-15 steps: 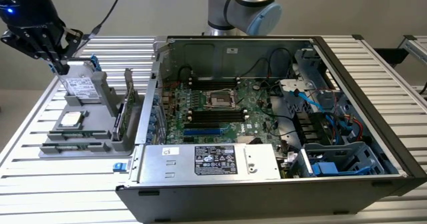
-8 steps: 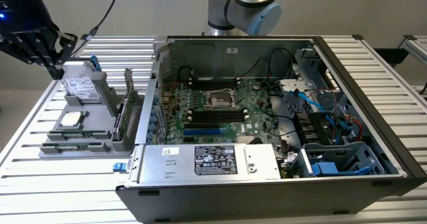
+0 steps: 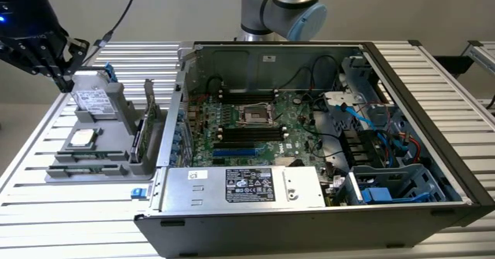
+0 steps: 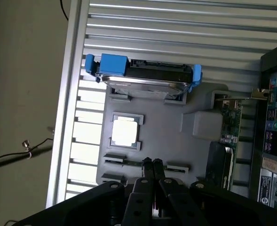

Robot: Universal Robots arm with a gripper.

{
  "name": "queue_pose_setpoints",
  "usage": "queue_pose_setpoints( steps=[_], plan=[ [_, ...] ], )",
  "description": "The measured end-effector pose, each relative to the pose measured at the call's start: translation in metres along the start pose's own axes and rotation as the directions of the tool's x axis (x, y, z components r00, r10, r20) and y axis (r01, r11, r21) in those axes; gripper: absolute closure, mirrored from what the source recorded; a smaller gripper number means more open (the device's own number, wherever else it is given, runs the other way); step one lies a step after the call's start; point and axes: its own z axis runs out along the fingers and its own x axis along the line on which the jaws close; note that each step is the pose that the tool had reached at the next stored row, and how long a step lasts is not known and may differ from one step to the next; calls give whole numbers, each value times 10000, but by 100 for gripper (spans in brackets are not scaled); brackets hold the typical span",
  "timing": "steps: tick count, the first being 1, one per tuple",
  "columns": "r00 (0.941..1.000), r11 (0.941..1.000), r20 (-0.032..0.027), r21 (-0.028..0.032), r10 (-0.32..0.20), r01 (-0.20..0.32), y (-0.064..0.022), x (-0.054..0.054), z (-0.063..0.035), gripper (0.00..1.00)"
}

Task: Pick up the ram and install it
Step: 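Reach for the ram, then pick up the ram and move it above insertion slot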

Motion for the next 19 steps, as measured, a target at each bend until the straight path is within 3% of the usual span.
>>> queue_pose_setpoints(
  steps=[12, 16, 19],
  plan=[
    [10000, 10000, -1, 1, -13, 13, 0, 0, 0, 90],
    [9978, 9978, -72, 44, -655, 655, -1, 0, 2, 90],
    [9928, 9928, -134, 76, -1191, 1192, -1, 0, 3, 90]
  ],
)
